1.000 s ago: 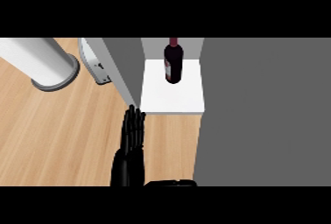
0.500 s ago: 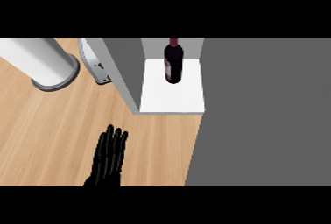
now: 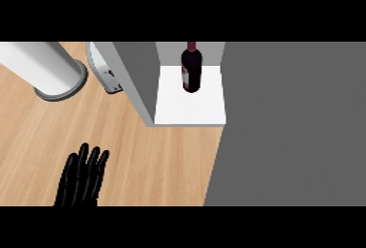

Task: Pick up the wine, place it into the cabinet and close the cabinet

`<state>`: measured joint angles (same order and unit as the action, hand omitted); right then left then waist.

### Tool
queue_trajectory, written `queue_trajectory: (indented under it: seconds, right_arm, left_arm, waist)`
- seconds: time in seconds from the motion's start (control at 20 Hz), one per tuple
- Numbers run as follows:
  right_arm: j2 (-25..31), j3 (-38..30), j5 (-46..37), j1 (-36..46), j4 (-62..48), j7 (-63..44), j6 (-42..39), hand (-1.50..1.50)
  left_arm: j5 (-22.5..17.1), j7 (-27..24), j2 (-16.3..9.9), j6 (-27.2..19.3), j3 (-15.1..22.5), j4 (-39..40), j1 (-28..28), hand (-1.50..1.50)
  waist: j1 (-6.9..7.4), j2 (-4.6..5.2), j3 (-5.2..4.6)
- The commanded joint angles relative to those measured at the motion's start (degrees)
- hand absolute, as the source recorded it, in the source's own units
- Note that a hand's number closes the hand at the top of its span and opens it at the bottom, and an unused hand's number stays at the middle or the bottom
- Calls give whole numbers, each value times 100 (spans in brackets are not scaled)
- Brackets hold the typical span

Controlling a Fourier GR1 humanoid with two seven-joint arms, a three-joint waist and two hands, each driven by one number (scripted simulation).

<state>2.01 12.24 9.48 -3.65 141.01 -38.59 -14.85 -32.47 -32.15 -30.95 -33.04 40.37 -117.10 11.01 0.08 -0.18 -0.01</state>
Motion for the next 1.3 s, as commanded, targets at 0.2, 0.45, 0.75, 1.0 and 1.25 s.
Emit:
queue_trajectory:
  seconds: [0.2,0.45,0.75,1.0,1.25]
  right_arm:
    - [-199,867,670,-674,657,-527,298,150]
    - [-170,2148,-154,-360,820,-633,-11,150]
    - [-201,3214,-552,-398,920,-732,344,150]
    - [-199,4219,-1299,31,523,-625,1171,150]
    - [-186,4467,-1505,357,-165,-43,2003,150]
  left_arm:
    - [-497,-414,-608,710,-932,-373,894,-150]
    - [-950,-219,-902,1025,-1676,-501,923,-150]
    - [-1388,-251,-950,1661,-2456,141,942,-150]
    - [-1738,-210,-1222,2266,-3036,325,1184,-150]
    - [-1840,31,-1329,2366,-3203,171,1178,-150]
  waist:
    - [40,-8,-4]
    - [39,-33,-11]
    - [-44,-16,-10]
    - [-27,-33,-17]
    - [14,-36,-20]
